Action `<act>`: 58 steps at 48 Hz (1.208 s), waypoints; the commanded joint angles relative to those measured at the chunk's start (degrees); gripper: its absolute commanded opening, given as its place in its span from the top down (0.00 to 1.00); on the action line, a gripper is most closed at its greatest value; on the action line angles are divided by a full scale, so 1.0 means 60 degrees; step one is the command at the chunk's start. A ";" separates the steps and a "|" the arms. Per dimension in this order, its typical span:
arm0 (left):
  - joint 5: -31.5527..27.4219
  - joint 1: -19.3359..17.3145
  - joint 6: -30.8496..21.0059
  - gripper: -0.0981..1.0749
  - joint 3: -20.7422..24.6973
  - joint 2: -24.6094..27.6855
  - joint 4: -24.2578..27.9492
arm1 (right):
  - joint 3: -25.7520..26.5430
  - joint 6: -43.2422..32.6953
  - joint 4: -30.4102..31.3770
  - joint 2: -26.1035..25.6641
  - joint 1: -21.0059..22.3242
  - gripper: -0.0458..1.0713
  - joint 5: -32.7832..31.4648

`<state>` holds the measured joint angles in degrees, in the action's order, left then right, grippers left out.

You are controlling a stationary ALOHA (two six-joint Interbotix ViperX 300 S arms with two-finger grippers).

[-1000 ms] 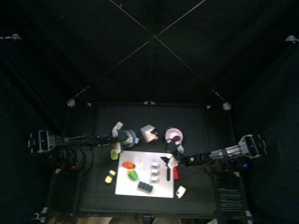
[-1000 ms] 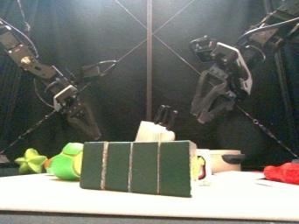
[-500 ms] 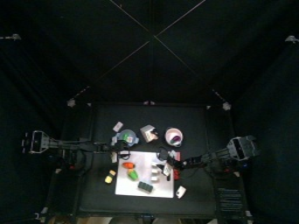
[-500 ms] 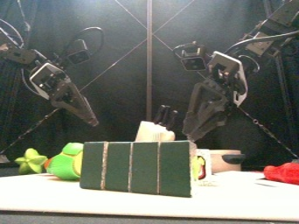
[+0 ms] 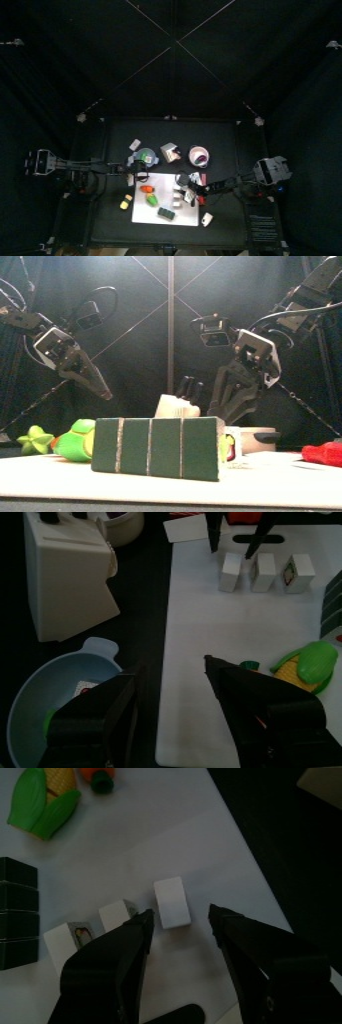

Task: Pick up sushi piece

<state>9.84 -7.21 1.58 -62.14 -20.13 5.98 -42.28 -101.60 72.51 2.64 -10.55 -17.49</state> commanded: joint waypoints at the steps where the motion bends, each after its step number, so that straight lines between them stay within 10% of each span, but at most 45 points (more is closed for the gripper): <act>1: 0.0088 0.0015 0.0000 0.17 0.0117 -0.0059 0.0000 | 0.0249 0.0015 0.0088 -0.0059 0.0029 0.21 0.0029; 15: 0.0249 0.0015 0.0000 0.17 0.0103 -0.0059 -0.0015 | 0.0366 0.0015 0.0249 0.0220 0.0073 0.23 0.0029; 35: 0.0234 0.0015 -0.0015 0.17 0.0059 -0.0059 -0.0015 | 0.0396 0.0015 0.0176 0.0000 0.0088 0.54 -0.0073; 58: 0.0249 0.0015 -0.0015 0.17 0.0073 -0.0073 -0.0015 | 0.0117 0.0000 0.0161 -0.1260 0.0103 0.55 -0.0527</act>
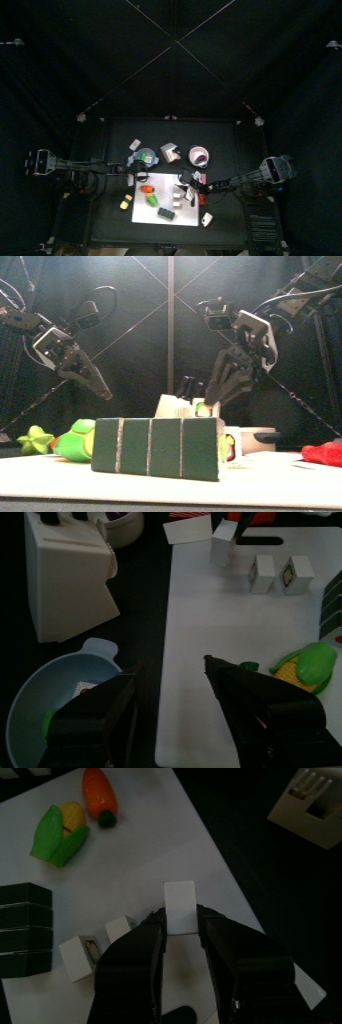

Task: Pick up sushi piece

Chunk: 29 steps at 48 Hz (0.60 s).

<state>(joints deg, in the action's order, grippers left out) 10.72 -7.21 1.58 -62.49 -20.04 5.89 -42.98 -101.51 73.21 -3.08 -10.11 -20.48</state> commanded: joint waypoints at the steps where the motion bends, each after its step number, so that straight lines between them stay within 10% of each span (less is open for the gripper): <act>1: 0.0103 0.0015 -0.0015 0.17 0.0132 -0.0073 -0.0015 | 0.0293 0.0000 0.0059 -0.0278 0.0044 0.55 -0.0015; 29: 0.2124 0.0234 0.0015 0.17 0.0132 0.0029 0.0293 | 0.1289 -0.0015 0.1260 0.0161 0.0425 0.55 0.0000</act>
<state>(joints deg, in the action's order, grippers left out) 22.24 -5.89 1.76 -62.31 -19.86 7.56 -36.47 -101.60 80.24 -1.14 -7.82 -20.57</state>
